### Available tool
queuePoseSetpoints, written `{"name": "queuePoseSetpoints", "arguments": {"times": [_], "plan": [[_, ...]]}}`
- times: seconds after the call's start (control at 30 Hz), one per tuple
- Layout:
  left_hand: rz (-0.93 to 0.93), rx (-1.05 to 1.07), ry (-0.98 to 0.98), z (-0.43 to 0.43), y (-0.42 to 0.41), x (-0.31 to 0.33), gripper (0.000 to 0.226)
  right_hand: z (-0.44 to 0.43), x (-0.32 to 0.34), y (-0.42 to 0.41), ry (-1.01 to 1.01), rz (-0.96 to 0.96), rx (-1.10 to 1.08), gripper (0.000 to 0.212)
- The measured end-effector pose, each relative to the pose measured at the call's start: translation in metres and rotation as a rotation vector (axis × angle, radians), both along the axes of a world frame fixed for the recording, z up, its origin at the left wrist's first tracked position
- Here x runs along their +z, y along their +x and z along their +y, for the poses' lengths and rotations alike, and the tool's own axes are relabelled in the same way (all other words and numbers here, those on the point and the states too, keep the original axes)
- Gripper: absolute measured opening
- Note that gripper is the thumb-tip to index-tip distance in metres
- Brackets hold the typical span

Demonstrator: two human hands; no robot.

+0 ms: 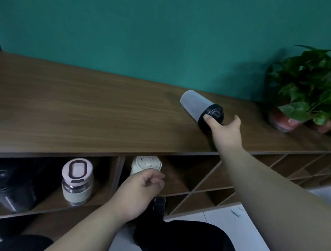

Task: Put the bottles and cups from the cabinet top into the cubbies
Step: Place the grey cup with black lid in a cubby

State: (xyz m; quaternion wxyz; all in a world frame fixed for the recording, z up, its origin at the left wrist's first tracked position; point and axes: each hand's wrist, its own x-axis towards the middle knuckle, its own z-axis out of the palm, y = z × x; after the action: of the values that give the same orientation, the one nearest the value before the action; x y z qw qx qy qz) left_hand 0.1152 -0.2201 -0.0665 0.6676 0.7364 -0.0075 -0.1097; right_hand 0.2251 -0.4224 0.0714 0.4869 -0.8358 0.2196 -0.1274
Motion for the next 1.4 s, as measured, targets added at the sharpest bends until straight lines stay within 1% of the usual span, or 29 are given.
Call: {"name": "queuePoseSetpoints", "arguments": {"times": [0.07,0.2,0.33,0.43,0.47,0.53,0.63,0.67,0.73,0.77,0.83,0.9,1.0,1.1,1.17,1.2,1.23,1.27,1.33,1.4], "plan": [[0.013,-0.013,-0.031,-0.002,0.004,-0.004,0.012,0.005,-0.001,0.014,0.022,-0.02,-0.05,0.116],[0.013,-0.042,-0.016,-0.004,0.011,-0.008,0.01,0.016,-0.004,0.037,0.073,-0.028,-0.108,0.116],[0.011,-0.05,-0.028,-0.005,0.014,-0.011,0.008,0.016,-0.014,0.046,0.048,-0.019,-0.115,0.115],[0.011,-0.033,-0.009,-0.007,0.015,-0.013,0.01,0.013,-0.018,0.035,0.076,-0.062,-0.048,0.1],[0.008,-0.028,0.007,-0.008,0.015,-0.013,0.014,0.012,-0.018,0.026,0.092,-0.078,-0.009,0.095],[-0.005,-0.03,0.033,-0.009,0.013,-0.014,0.018,0.01,-0.019,0.003,0.124,-0.124,0.087,0.082],[-0.003,-0.054,0.005,-0.01,0.008,-0.009,0.02,-0.004,-0.021,-0.04,0.11,-0.208,0.268,0.054],[0.001,-0.073,-0.004,-0.011,0.006,-0.008,0.022,-0.012,-0.022,-0.054,0.088,-0.233,0.326,0.051],[0.006,-0.124,-0.002,-0.015,0.002,-0.008,0.029,-0.031,-0.022,-0.08,0.017,-0.287,0.449,0.058],[0.015,-0.152,0.004,-0.017,0.001,-0.01,0.041,-0.041,-0.023,-0.089,-0.025,-0.307,0.514,0.063],[0.045,-0.199,-0.015,-0.021,-0.002,-0.017,0.074,-0.059,-0.028,-0.1,-0.136,-0.318,0.656,0.071],[0.069,-0.225,-0.039,-0.028,-0.005,-0.028,0.093,-0.074,-0.04,-0.102,-0.261,-0.297,0.777,0.074],[0.085,-0.224,0.034,-0.045,-0.006,-0.041,0.115,-0.087,-0.062,-0.099,-0.417,-0.215,0.893,0.073],[0.035,-0.184,0.13,-0.07,0.003,-0.054,0.119,-0.085,-0.078,-0.092,-0.556,-0.117,0.984,0.071],[0.005,-0.159,0.201,-0.084,0.014,-0.068,0.109,-0.084,-0.09,-0.084,-0.617,-0.119,1.042,0.069],[0.021,-0.141,0.22,-0.089,0.02,-0.077,0.101,-0.085,-0.098,-0.08,-0.614,-0.125,1.056,0.071],[0.038,-0.122,0.22,-0.094,0.025,-0.085,0.096,-0.086,-0.108,-0.076,-0.572,-0.114,1.051,0.078],[0.06,-0.103,0.211,-0.097,0.03,-0.095,0.094,-0.086,-0.121,-0.073,-0.485,-0.073,1.021,0.089],[0.093,-0.067,0.187,-0.104,0.04,-0.11,0.097,-0.086,-0.147,-0.067,-0.225,0.023,0.892,0.112],[0.091,-0.03,0.198,-0.11,0.05,-0.121,0.097,-0.083,-0.176,-0.06,-0.009,0.091,0.76,0.12]]}}
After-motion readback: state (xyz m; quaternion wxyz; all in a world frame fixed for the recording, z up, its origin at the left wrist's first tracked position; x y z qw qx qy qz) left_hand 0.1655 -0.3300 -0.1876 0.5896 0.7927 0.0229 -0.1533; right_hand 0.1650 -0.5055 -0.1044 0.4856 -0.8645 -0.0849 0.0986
